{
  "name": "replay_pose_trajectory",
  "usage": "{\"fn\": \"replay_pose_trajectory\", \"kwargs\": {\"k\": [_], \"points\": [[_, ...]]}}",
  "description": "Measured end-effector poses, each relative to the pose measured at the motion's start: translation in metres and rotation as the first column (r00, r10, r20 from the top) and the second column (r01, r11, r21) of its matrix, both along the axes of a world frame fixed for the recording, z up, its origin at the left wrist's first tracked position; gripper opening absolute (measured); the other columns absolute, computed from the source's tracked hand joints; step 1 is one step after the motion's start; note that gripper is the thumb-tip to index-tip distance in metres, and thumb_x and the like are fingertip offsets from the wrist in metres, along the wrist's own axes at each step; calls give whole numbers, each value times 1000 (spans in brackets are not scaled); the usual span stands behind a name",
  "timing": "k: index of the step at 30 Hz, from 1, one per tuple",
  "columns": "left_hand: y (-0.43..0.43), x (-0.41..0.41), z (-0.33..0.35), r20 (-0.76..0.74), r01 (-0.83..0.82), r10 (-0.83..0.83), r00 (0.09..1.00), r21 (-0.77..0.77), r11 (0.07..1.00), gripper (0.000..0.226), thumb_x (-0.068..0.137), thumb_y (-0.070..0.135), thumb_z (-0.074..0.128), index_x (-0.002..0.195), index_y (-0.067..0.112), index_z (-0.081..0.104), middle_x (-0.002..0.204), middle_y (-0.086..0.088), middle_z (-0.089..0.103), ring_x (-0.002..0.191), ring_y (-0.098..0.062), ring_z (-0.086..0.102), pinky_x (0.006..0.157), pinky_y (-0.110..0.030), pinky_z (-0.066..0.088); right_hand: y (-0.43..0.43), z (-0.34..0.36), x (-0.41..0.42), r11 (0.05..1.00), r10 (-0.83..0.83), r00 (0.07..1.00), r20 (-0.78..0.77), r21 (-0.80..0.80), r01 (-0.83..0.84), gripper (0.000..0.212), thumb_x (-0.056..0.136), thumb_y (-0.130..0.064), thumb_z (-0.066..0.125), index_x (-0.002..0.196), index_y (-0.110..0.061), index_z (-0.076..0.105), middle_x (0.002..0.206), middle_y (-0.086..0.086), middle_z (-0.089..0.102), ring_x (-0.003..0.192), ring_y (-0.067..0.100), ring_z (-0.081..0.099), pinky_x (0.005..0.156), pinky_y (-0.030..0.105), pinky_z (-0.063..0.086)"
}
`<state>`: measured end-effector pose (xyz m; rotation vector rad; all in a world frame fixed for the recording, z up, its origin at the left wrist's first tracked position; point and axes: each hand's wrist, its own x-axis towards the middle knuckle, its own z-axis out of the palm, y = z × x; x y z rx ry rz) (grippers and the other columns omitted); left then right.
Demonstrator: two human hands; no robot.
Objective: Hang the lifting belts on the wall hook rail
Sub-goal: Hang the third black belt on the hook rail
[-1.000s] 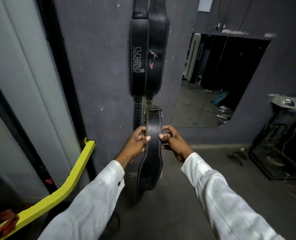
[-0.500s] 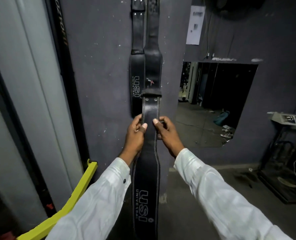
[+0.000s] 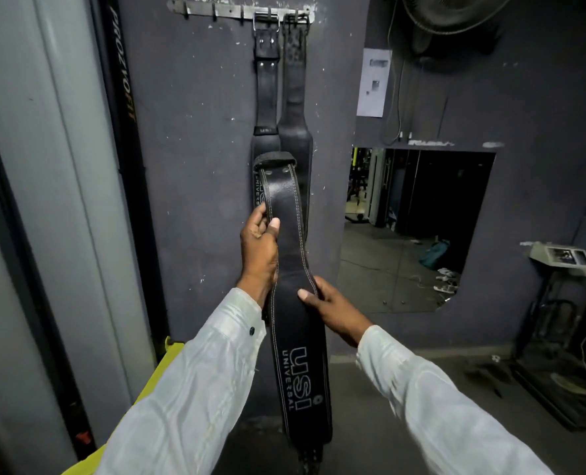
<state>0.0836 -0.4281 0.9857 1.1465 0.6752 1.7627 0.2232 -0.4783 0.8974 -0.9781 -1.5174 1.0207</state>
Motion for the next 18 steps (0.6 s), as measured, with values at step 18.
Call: {"fn": "replay_pose_trajectory", "kwargs": {"k": [18], "points": [[9, 8, 43, 82, -37, 36, 996, 11, 999, 50, 91, -10, 51, 140, -2, 47, 142, -18, 55, 133, -27, 52, 116, -47, 38, -10, -1, 15, 996, -89, 996, 24, 33, 88, 33, 95, -11, 61, 127, -20, 57, 122, 2, 69, 113, 16, 65, 101, 37, 51]]}}
